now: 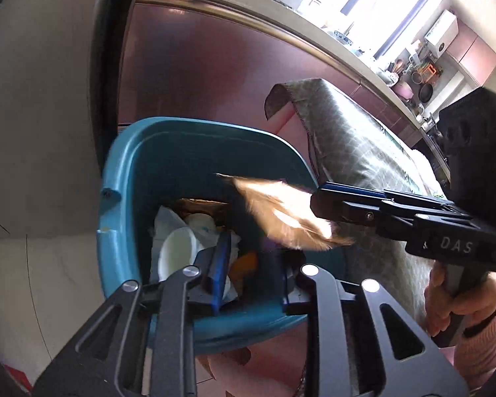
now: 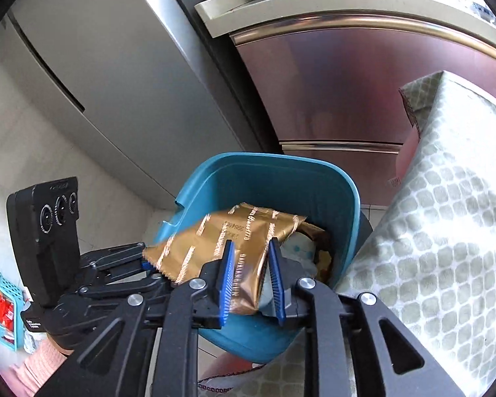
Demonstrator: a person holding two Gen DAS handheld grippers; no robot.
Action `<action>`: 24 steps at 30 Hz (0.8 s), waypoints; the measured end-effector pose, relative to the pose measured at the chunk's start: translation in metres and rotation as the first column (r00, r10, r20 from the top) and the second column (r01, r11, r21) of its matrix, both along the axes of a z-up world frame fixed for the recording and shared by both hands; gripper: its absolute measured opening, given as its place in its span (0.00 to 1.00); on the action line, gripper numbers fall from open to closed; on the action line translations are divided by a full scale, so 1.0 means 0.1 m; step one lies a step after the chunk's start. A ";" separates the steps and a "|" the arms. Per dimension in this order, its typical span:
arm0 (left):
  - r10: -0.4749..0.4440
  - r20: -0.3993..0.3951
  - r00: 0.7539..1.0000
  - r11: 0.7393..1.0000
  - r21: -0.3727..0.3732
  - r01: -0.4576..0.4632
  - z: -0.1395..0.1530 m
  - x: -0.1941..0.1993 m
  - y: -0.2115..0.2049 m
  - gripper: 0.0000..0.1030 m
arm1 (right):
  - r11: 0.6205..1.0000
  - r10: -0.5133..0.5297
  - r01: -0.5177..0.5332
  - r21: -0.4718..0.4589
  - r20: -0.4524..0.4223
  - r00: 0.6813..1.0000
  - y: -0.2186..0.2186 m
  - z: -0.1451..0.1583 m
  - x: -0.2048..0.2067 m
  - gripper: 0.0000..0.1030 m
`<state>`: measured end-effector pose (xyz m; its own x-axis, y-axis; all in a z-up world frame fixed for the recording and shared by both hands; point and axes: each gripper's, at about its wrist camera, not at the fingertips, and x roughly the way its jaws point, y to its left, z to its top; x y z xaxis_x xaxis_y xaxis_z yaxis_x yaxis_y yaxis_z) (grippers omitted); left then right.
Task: Collect trash
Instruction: 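Carry the peel and gold wrapper to the teal bin and open both tools, then move both open tools back over the foam net and green wrapper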
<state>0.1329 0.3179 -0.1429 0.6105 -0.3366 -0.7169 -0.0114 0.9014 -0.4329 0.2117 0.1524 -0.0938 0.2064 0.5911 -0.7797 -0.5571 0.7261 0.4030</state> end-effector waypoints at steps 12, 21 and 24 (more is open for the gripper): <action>-0.036 0.102 0.994 0.999 0.021 0.034 0.42 -0.13 -0.17 0.35 | 0.991 -0.035 0.028 0.134 0.048 0.998 -0.58 0.31 -0.19 0.30; -0.218 0.208 0.954 0.975 0.088 0.204 0.93 -0.03 -1.04 0.41 | 0.962 -0.208 0.179 0.206 0.125 0.970 -1.79 0.65 -0.36 0.35; -0.296 0.216 0.930 0.955 0.099 0.280 1.05 0.14 -1.51 0.41 | 0.938 -0.310 0.277 0.209 0.142 0.940 -2.36 0.70 -0.41 0.36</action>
<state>0.1473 0.1674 -0.0381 0.6426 -0.4796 -0.5975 0.3443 0.8774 -0.3340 0.1709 -0.0838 -0.0236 0.5121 0.6129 -0.6017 -0.4022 0.7901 0.4625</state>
